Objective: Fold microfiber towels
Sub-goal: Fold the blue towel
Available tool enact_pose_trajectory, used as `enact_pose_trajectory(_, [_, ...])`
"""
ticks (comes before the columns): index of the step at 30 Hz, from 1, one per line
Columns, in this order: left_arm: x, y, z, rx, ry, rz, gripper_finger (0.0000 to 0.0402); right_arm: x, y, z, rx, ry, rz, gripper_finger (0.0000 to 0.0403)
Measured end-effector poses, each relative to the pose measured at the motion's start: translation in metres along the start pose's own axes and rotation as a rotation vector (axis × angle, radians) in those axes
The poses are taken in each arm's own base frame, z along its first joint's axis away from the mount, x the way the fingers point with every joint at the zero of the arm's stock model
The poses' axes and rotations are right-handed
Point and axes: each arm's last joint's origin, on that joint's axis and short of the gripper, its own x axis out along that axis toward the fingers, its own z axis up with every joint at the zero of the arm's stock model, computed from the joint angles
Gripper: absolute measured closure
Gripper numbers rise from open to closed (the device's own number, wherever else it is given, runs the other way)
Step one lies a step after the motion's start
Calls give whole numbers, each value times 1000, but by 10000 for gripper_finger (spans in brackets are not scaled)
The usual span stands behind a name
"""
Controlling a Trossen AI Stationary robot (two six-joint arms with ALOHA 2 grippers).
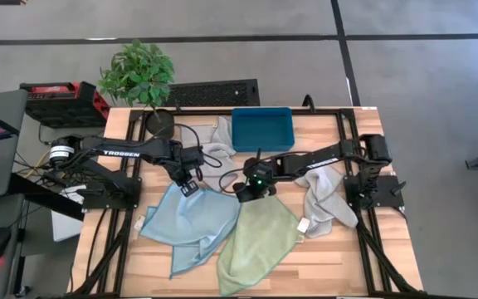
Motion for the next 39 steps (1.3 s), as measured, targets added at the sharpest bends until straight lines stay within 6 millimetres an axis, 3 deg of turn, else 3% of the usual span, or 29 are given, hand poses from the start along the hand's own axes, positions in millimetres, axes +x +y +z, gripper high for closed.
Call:
enact_pose_trajectory(7, [0,0,0,0,1,0,401,-7,-4,4,-1,-44,-55,268])
enact_pose_trajectory(12, [0,0,0,1,0,0,401,-1,-12,3,17,-18,-96,268])
enact_pose_trajectory(39, [0,0,0,7,0,2,401,2,-12,7,3,-55,-91,268])
